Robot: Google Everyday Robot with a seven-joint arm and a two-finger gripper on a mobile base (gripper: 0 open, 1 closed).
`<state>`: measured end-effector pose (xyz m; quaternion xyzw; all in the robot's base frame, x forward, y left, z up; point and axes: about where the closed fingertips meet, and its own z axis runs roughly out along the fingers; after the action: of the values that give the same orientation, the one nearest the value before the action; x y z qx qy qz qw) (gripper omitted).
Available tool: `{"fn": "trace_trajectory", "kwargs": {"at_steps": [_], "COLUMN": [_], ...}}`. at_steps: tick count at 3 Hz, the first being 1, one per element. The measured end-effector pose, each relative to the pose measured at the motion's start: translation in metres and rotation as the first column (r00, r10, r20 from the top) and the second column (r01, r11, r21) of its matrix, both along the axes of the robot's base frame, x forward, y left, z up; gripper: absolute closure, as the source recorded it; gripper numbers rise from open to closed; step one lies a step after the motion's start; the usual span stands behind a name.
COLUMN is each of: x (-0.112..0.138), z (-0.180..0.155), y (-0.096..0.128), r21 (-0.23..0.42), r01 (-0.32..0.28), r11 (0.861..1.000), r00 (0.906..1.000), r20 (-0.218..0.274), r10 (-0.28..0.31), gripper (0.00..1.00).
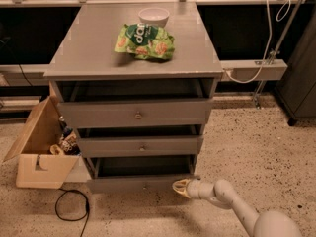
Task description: Close bottom drawer
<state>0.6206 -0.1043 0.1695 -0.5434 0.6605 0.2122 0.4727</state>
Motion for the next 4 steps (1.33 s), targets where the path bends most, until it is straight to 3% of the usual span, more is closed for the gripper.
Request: {"fn": "trace_trajectory", "kwargs": {"at_steps": [1,4], "x": [0.023,0.046], "z": [0.004,0.008], "y": [0.002,0.006], "r21": [0.022,0.044], "r01": [0.030,0.059], "r11": [0.999,0.997], "r00": [0.9990,0.9966], "r20": [0.031,0.056], "r10": [-0.031,-0.061], "gripper": [1.00,1.00]}}
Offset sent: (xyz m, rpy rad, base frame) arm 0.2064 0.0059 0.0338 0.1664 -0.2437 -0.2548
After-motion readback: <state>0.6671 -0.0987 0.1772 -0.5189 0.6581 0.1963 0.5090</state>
